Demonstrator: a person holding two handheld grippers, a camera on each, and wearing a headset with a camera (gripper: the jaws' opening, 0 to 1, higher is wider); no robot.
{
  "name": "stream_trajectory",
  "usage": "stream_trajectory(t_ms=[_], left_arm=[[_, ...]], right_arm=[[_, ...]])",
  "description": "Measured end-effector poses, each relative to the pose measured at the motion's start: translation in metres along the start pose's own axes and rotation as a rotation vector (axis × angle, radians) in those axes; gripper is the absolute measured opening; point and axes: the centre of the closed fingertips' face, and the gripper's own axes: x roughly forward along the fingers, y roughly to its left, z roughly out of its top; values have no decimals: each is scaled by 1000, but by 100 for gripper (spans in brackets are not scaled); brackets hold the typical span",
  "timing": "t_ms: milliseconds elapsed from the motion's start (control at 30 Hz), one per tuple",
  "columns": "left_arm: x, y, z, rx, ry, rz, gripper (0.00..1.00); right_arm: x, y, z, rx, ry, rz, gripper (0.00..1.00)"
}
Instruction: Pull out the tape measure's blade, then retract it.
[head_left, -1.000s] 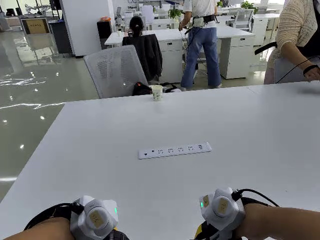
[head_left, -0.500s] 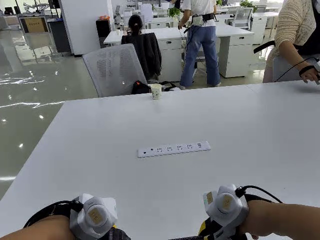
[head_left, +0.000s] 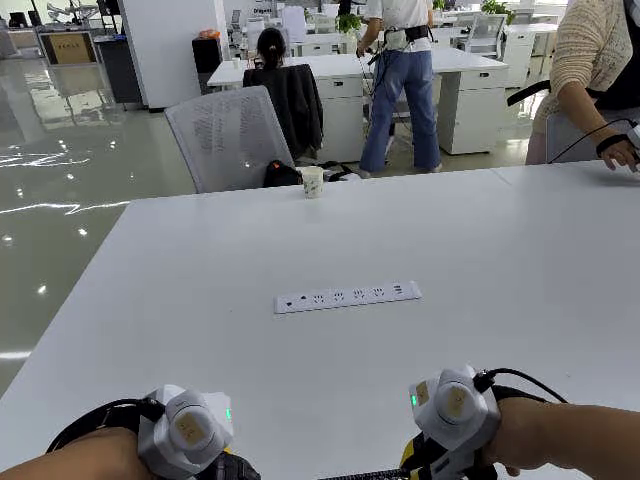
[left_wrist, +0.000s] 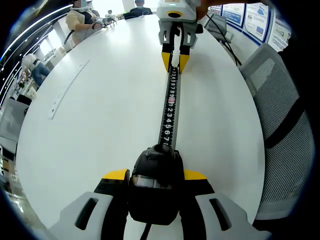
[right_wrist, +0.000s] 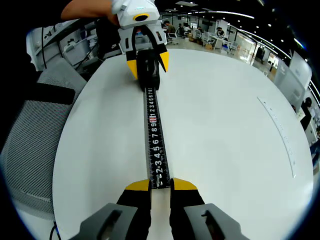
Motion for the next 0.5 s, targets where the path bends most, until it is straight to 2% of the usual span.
stream_trajectory(t_ms=[500], left_arm=[[0,-1,0,0,5,9,34]], right_arm=[[-5,1,-6,-8,7,1,10]])
